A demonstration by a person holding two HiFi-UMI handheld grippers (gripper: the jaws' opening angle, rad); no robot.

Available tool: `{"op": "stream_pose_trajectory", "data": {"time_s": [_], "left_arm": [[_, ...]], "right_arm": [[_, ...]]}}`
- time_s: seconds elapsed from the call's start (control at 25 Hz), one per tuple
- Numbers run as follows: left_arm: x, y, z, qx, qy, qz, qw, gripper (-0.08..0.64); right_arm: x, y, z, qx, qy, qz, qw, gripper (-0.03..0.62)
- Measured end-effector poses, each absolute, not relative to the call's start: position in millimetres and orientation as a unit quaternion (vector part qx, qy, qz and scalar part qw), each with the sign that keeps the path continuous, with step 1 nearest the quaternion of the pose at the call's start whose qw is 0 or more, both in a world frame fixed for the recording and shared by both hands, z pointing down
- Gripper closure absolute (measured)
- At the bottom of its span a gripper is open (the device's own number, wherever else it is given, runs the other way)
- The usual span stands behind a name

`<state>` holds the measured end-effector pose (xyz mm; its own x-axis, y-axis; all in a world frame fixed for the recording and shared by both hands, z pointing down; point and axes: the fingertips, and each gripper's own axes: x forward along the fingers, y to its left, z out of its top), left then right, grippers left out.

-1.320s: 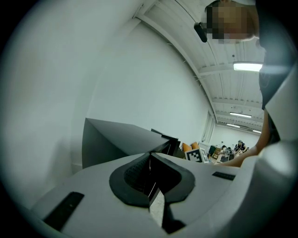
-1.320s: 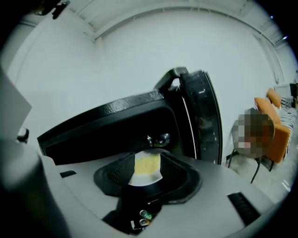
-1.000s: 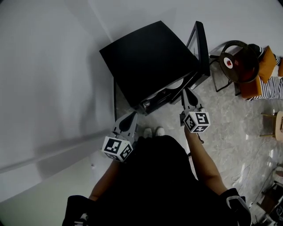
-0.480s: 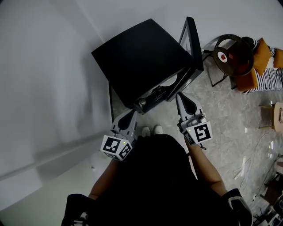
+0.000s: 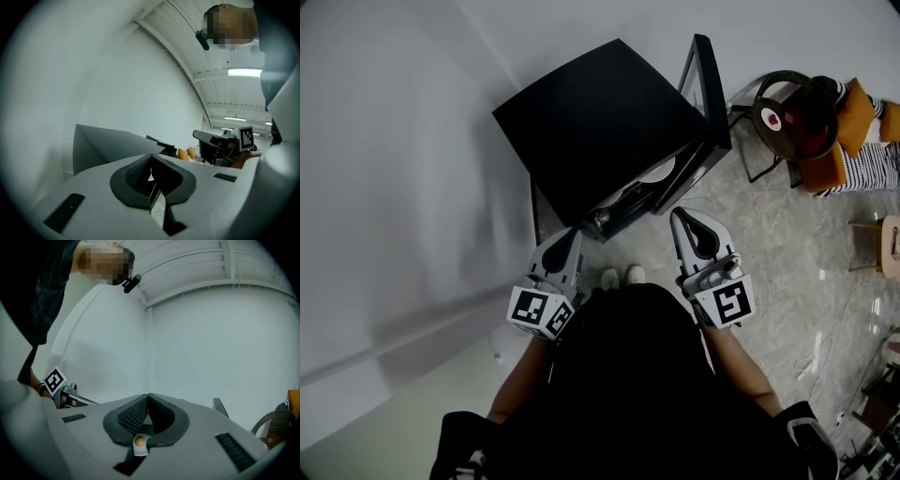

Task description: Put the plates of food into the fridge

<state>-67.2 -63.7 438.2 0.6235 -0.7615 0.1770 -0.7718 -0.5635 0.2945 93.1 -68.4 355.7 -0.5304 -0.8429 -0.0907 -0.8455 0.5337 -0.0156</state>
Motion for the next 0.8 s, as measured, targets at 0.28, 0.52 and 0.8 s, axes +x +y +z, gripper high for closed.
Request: {"op": "stream_pose_trajectory", "data": {"time_s": [0.28, 0.52, 0.8], "left_arm": [[-66.6, -61.6, 443.8, 0.883, -0.433, 0.005, 0.180, 0.537], [-70.2, -58.3, 446.7, 0.884, -0.429, 0.001, 0.187, 0.537], [-74.7, -47.5, 455.4, 0.884, -0.425, -0.002, 0.197, 0.537]], "right_arm": [[92.7, -61.2, 350.5, -0.480, 0.876, 0.028, 0.028, 0.566], [90.9, -54.4, 347.1, -0.487, 0.872, 0.034, 0.024, 0.566], [83.8, -38.3, 357.1, -0.489, 0.872, 0.017, 0.005, 0.566]]}}
